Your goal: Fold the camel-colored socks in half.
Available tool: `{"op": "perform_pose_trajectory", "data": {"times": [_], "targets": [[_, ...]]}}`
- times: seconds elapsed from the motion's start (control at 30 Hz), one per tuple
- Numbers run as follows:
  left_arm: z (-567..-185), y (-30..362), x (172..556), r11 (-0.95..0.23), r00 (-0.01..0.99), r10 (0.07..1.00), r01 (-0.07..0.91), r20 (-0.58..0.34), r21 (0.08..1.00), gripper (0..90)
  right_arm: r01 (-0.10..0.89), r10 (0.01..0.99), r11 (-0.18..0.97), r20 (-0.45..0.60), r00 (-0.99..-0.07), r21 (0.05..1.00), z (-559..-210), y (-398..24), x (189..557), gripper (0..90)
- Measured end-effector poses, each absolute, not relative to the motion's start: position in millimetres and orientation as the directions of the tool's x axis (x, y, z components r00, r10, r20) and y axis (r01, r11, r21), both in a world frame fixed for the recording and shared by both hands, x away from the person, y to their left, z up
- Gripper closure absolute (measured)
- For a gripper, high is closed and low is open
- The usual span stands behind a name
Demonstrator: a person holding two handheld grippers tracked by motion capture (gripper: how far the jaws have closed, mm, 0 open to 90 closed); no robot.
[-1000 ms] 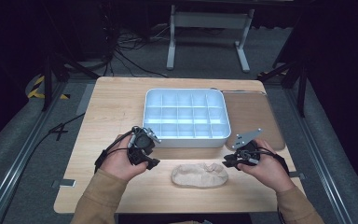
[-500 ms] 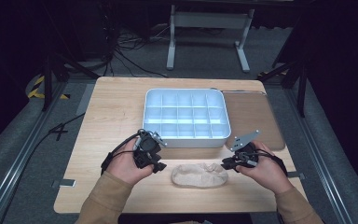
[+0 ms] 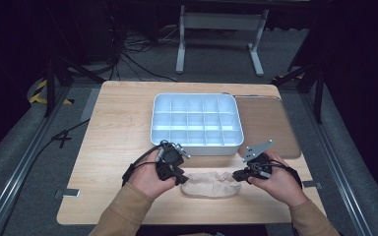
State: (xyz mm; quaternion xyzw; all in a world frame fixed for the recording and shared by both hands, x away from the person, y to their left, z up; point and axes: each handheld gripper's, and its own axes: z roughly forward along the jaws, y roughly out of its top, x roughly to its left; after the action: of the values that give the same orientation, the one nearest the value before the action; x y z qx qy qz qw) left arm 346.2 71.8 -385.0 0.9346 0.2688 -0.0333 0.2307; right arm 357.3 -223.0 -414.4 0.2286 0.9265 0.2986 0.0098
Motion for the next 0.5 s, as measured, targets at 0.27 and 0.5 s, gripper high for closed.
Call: {"op": "perform_pose_trajectory", "data": {"times": [0.27,0.5], "targets": [[-403,60,351,-0.736,0.84,0.501,0.539,-0.207,0.41,69.4,0.419,0.428,0.718,0.122,-0.895,0.556,-415,-222,355,83.8],[-410,60,353,-0.719,0.82,0.528,0.571,-0.222,0.396,69.6,0.417,0.422,0.723,0.126,-0.898,0.55,-416,-220,353,83.3]]}}
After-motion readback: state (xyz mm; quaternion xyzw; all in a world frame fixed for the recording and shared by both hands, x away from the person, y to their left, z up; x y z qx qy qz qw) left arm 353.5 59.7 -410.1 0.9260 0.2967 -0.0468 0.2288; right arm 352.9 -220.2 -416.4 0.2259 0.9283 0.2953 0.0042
